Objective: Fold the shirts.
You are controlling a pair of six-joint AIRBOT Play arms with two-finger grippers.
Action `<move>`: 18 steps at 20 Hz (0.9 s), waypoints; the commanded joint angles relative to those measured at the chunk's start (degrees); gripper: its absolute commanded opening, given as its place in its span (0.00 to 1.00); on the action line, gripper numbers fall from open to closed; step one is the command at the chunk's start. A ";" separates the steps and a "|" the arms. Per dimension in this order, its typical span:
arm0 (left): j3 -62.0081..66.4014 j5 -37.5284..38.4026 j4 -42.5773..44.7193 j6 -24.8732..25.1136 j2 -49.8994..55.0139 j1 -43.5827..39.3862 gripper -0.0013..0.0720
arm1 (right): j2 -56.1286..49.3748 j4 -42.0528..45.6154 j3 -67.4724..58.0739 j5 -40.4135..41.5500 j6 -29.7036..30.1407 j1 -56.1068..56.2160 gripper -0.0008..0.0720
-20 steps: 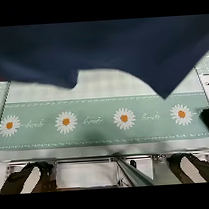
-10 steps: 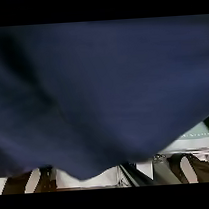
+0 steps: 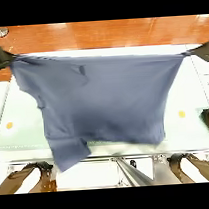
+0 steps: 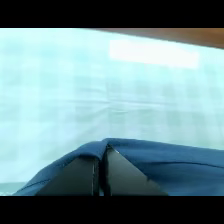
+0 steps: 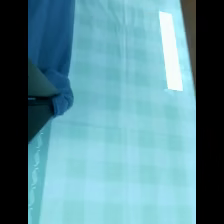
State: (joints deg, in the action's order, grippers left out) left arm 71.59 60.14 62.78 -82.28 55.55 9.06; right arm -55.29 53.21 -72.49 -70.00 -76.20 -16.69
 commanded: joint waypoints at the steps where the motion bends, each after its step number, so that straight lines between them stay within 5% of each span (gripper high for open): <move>1: -1.57 -13.14 -1.99 -1.31 13.55 -3.89 0.05 | -16.50 -0.33 0.15 12.87 3.17 5.53 0.04; 4: 1.79 -17.09 -2.14 -7.82 24.46 -4.59 0.05 | -32.74 -1.64 -10.05 14.10 -2.47 6.51 0.04; 9: 4.85 -18.49 -9.25 -7.10 33.07 -4.68 0.05 | -49.44 -5.18 -24.68 4.74 -5.66 6.51 0.04; 18: 7.69 3.28 -7.54 1.62 33.24 -0.72 0.05 | -51.52 -2.60 -28.13 -12.24 -3.19 5.25 0.04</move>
State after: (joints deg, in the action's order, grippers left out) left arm 78.56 54.43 54.39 -84.38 88.42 7.27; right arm -106.19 48.97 -99.68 -75.22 -80.05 -11.18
